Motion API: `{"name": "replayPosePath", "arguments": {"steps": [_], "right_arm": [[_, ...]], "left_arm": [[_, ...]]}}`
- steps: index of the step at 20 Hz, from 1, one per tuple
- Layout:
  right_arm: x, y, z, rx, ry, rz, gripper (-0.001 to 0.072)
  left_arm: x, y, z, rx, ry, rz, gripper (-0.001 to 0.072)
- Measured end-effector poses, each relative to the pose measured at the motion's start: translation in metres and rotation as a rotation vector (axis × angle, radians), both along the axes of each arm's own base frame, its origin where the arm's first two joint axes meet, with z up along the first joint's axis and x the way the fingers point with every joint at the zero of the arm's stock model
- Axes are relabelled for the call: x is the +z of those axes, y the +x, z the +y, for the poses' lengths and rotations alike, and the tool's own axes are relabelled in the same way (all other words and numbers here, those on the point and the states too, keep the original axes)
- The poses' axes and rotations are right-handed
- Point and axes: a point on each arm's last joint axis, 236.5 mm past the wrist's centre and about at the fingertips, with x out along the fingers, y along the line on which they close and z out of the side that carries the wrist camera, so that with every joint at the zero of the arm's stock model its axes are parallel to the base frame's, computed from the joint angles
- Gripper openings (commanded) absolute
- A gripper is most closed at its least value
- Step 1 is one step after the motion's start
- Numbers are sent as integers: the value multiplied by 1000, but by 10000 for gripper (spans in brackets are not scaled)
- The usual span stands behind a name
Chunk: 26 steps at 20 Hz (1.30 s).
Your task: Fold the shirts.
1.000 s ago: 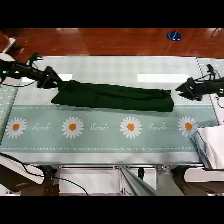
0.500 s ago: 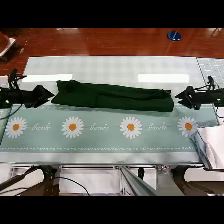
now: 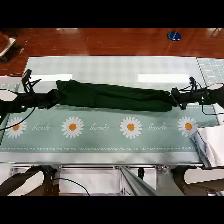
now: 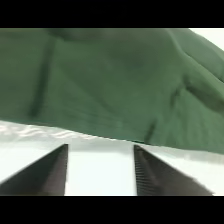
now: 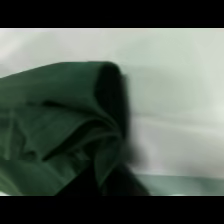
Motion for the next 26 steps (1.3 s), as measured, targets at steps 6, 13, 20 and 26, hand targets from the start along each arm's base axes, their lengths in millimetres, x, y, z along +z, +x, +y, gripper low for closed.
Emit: {"name": "replayPosePath", "arguments": {"steps": [6, 13, 20, 26], "right_arm": [[75, -29, -20, 81, -116, -126, 24], [171, -97, -8, 56, -268, -366, 25], [212, -125, 11, 24, -277, -480, 25], [223, -127, 22, 19, -234, -510, 25]], "left_arm": [[18, -4, -73, -178, -34, -76, 17], [30, 3, -244, -516, -79, -137, 17], [-22, -87, -416, -878, -156, 97, 17], [-34, -138, -464, -987, -173, 170, 17]]}}
